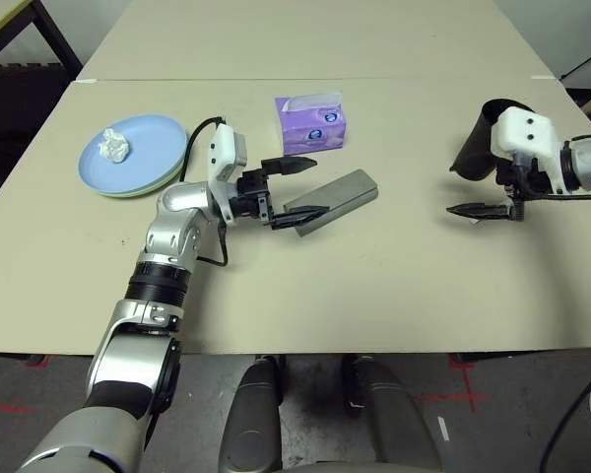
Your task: Organize and tidy the items on the table.
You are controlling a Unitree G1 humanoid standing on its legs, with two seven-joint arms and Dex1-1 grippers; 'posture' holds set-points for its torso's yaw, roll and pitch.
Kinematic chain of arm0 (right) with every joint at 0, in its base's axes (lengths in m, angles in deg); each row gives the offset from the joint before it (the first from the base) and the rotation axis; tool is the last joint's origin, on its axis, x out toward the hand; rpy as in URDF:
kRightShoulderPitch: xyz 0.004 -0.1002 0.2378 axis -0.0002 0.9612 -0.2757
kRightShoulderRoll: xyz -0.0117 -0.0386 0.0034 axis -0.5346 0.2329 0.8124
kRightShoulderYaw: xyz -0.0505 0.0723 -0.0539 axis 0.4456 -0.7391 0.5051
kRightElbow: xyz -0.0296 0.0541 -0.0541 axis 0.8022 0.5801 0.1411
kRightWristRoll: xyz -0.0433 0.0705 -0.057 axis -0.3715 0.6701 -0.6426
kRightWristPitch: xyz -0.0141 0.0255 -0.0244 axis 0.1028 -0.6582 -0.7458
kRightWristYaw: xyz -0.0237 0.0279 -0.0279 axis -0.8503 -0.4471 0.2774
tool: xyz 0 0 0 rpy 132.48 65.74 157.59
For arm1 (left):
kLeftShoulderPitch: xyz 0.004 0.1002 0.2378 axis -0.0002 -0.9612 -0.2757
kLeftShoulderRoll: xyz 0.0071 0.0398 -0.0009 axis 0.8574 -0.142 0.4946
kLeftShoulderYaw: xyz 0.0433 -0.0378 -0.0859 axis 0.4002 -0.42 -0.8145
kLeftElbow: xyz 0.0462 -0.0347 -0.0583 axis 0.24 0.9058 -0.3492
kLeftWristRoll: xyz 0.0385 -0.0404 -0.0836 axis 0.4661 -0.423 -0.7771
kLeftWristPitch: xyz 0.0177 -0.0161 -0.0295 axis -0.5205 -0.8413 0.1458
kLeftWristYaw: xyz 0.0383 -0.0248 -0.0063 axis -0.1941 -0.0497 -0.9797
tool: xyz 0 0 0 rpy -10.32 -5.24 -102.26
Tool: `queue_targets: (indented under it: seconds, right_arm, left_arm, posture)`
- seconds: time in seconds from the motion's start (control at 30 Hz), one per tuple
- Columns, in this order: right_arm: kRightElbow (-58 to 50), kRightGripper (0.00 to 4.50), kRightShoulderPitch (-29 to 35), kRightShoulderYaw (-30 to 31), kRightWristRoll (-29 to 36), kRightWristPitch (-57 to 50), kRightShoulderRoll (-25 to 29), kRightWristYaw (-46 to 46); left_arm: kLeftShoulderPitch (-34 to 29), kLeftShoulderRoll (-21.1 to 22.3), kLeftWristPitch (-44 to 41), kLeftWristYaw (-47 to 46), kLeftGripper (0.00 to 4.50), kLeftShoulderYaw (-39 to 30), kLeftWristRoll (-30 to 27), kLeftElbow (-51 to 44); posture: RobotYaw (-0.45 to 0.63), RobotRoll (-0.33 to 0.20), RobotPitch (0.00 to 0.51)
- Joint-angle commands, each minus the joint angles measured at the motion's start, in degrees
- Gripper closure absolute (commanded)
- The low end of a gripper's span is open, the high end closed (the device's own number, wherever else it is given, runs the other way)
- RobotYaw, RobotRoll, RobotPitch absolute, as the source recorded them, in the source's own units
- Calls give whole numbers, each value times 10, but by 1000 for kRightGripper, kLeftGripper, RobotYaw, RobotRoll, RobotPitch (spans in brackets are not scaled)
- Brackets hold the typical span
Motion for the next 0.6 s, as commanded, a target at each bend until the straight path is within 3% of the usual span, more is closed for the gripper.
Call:
queue_targets:
  seconds: [0.03,0.6]
  right_arm:
    - [41,36,-17,16,-35,61,-2,-14]
    - [144,36,-88,64,-156,230,-1,-25]
  left_arm:
    - [-8,2,-5,3,0,4,1,-11]
    - [-26,19,7,15,0,27,36,-7]
  posture:
    - [113,0,233]
    - [115,0,249]
